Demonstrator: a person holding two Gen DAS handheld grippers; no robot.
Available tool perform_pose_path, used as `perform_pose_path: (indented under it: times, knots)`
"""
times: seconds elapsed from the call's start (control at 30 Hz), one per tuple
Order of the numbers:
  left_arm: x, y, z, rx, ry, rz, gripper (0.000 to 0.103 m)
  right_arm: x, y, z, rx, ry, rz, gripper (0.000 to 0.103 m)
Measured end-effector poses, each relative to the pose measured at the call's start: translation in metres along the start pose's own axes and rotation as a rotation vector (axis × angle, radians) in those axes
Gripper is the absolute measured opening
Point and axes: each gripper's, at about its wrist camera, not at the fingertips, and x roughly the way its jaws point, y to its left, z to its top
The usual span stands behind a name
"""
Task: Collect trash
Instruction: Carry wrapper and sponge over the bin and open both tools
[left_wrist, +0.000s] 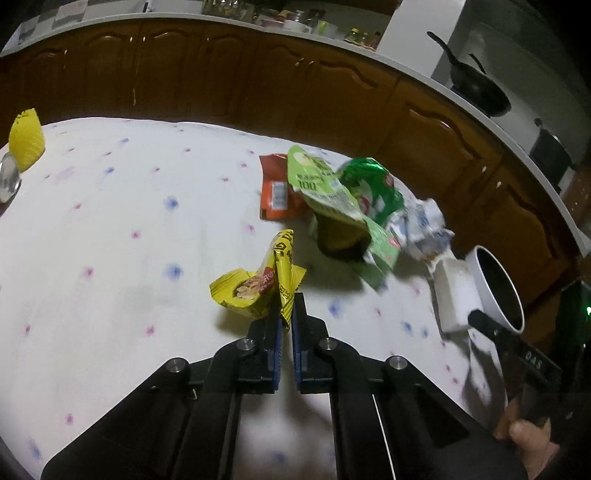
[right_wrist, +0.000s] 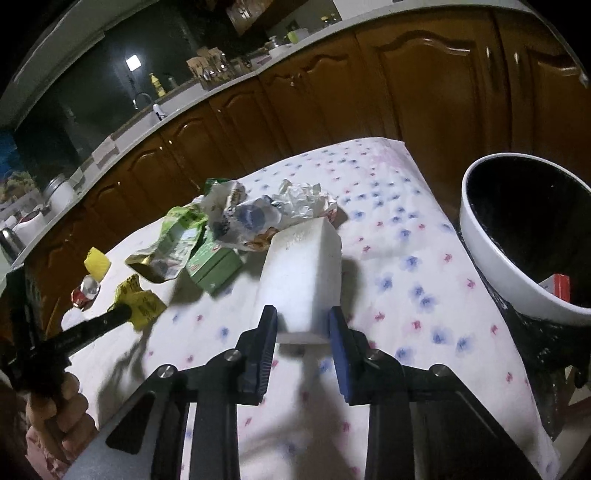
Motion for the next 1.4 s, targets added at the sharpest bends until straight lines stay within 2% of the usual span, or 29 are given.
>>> perform_pose_path:
  times: [0.23, 0.43, 0.67, 1.03, 1.4]
  knots:
    - [-0.032, -0.026, -0.016, 0.042, -0.016, -0.070, 0.003, -0.029, -0.002, -0.002, 0.005, -0.049, 0.016, 0.028]
    - [-0.040, -0.063, -0.020, 0.109, -0.013, -0.144, 0.003, -0.051, -0.011, -0.004, 0.014, -0.086, 0.008, 0.028]
    - [-0.032, -0.111, -0.018, 0.174, 0.002, -0.221, 0.003, -0.076, -0.035, -0.005, 0.052, -0.131, -0.028, 0.028]
    - [-0.011, -0.179, -0.017, 0.268, 0.040, -0.299, 0.003, -0.107, -0.077, -0.004, 0.118, -0.189, -0.097, 0.028]
    - [0.004, -0.219, -0.015, 0.318, 0.073, -0.337, 0.003, -0.119, -0.108, -0.005, 0.168, -0.216, -0.142, 0.028]
